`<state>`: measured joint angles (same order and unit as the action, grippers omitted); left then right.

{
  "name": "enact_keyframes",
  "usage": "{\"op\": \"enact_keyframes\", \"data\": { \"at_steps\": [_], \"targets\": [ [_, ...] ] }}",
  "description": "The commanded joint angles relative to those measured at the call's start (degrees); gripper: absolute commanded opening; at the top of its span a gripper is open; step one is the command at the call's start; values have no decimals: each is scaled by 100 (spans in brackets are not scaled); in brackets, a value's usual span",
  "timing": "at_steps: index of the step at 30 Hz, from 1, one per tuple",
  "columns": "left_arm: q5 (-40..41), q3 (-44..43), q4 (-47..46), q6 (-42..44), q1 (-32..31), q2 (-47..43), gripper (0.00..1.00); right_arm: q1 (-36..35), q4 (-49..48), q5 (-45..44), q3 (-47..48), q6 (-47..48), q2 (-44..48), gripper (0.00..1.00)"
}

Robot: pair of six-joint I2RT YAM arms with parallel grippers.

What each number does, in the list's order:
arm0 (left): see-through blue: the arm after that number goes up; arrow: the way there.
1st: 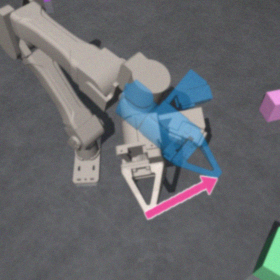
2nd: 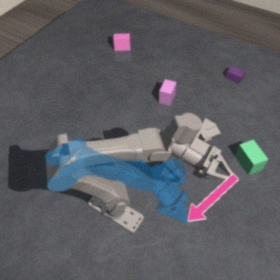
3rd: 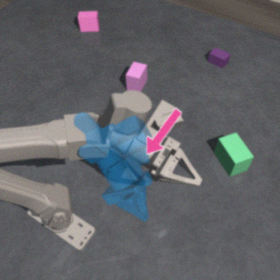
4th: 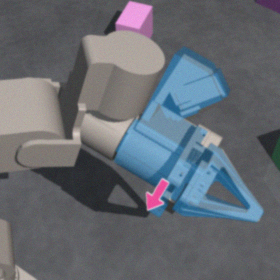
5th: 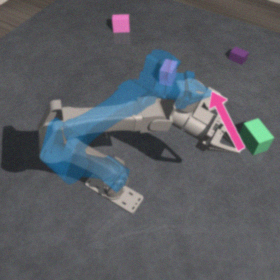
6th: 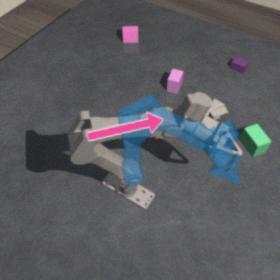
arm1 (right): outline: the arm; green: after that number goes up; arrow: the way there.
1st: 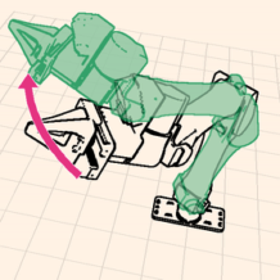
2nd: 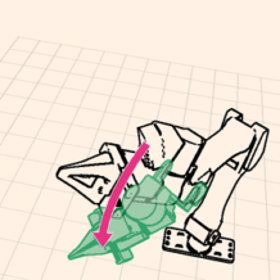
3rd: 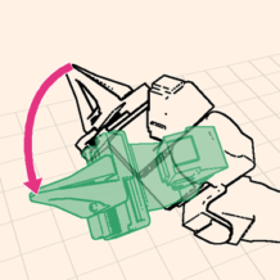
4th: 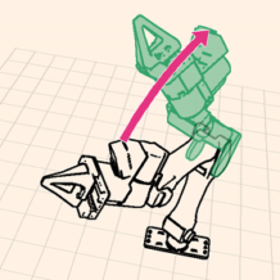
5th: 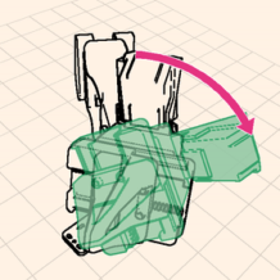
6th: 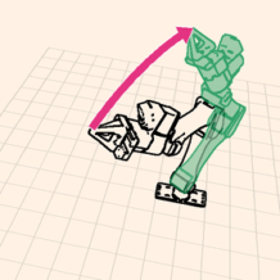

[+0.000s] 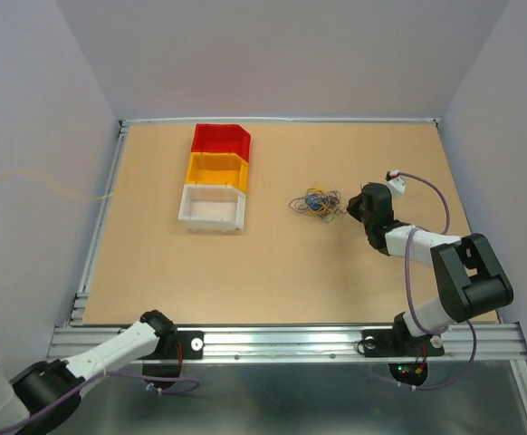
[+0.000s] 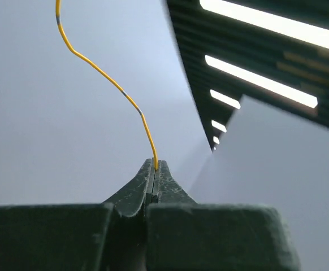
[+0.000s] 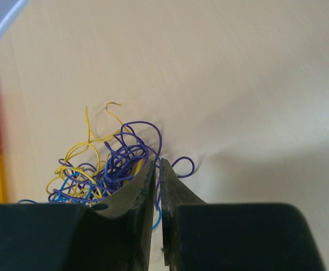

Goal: Untangle the cables

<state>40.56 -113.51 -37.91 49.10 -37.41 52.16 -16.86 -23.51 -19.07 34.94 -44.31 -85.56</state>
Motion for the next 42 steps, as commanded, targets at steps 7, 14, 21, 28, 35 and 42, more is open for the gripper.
{"op": "enact_keyframes", "data": {
  "at_steps": [7,14,21,28,35,42],
  "targets": [
    [-1136,1050,1416,-198,-214,-690,0,-45,-74,842,5,756,592,16],
    [-1734,2385,2393,-928,-214,39,0,-45,-953,1809,-488,1003,1103,30],
    [-1858,3668,1990,-1333,-153,1128,0,-45,-1235,2373,-523,1030,1033,33],
    [-2987,3178,2698,-2544,855,1788,0,-54,-2262,3827,-655,943,874,46],
    [-4888,4011,2859,-2608,1201,1762,0,-247,-2712,4429,-594,969,787,50],
    [-5076,4794,2386,-2809,1262,1824,0,-519,-2957,4877,-462,1144,646,51]
  ]
}}
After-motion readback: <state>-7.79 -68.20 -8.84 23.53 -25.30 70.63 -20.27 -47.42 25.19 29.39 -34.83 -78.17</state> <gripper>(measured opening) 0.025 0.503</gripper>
